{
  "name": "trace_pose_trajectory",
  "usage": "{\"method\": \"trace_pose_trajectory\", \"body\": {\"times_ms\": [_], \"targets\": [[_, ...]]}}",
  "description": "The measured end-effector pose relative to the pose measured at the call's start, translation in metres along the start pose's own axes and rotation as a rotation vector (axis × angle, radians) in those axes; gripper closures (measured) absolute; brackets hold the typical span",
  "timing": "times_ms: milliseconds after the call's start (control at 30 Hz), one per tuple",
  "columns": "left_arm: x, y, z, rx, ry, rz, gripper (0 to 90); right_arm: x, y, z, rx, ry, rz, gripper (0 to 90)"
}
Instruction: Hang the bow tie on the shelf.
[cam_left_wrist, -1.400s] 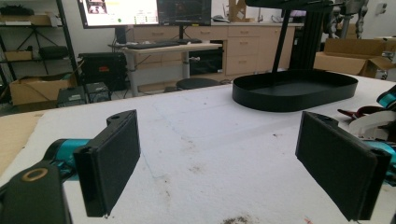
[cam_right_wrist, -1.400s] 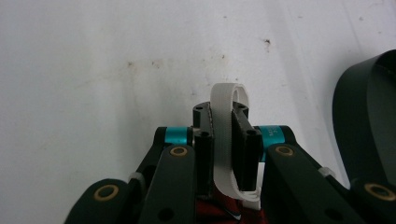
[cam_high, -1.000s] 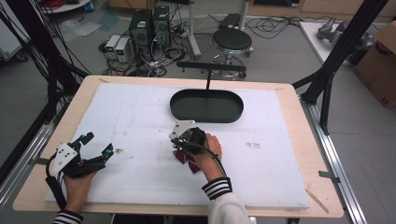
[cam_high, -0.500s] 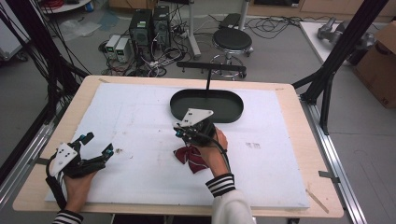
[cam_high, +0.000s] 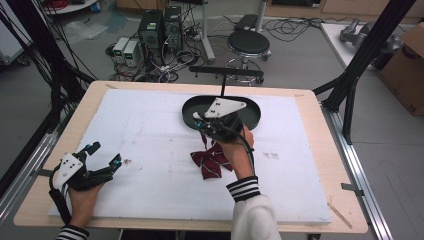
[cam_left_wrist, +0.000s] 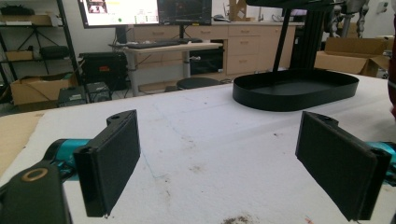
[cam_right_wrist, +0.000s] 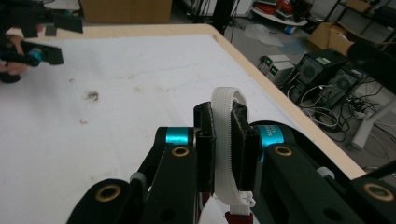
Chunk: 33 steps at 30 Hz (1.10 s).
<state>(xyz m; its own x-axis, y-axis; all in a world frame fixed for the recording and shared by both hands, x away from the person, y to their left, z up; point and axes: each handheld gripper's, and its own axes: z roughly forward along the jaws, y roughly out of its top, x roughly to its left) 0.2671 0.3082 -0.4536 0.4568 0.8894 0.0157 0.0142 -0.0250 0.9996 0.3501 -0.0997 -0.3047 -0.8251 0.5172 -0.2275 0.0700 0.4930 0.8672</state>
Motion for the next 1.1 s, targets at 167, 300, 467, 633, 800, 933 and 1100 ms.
{"method": "trace_pose_trajectory", "body": {"times_ms": [167, 300, 467, 633, 800, 933, 1100], "targets": [[0.0, 0.0, 0.0, -0.001, 0.0, 0.0, 14.2, -0.011, 0.008, -0.007, -0.026, -0.026, 0.022, 82.1], [0.0, 0.0, 0.0, -0.002, 0.001, -0.002, 14.2, -0.021, 0.015, -0.011, -0.046, -0.048, 0.035, 82.1], [0.0, 0.0, 0.0, -0.004, 0.001, -0.006, 14.2, -0.033, 0.022, -0.013, -0.047, -0.075, 0.044, 82.1], [0.0, 0.0, 0.0, -0.005, 0.0, -0.009, 14.2, -0.046, 0.027, -0.016, -0.06, -0.099, 0.056, 82.1], [0.001, 0.0, 0.0, -0.003, 0.0, -0.014, 14.2, -0.057, 0.032, -0.016, -0.072, -0.112, 0.062, 82.1], [0.001, 0.0, 0.0, -0.003, 0.001, -0.013, 14.2, -0.067, 0.035, -0.012, -0.073, -0.114, 0.073, 82.1], [0.0, 0.0, 0.0, -0.01, 0.002, -0.01, 14.2, -0.081, 0.036, -0.009, -0.11, -0.102, 0.091, 82.1]]}}
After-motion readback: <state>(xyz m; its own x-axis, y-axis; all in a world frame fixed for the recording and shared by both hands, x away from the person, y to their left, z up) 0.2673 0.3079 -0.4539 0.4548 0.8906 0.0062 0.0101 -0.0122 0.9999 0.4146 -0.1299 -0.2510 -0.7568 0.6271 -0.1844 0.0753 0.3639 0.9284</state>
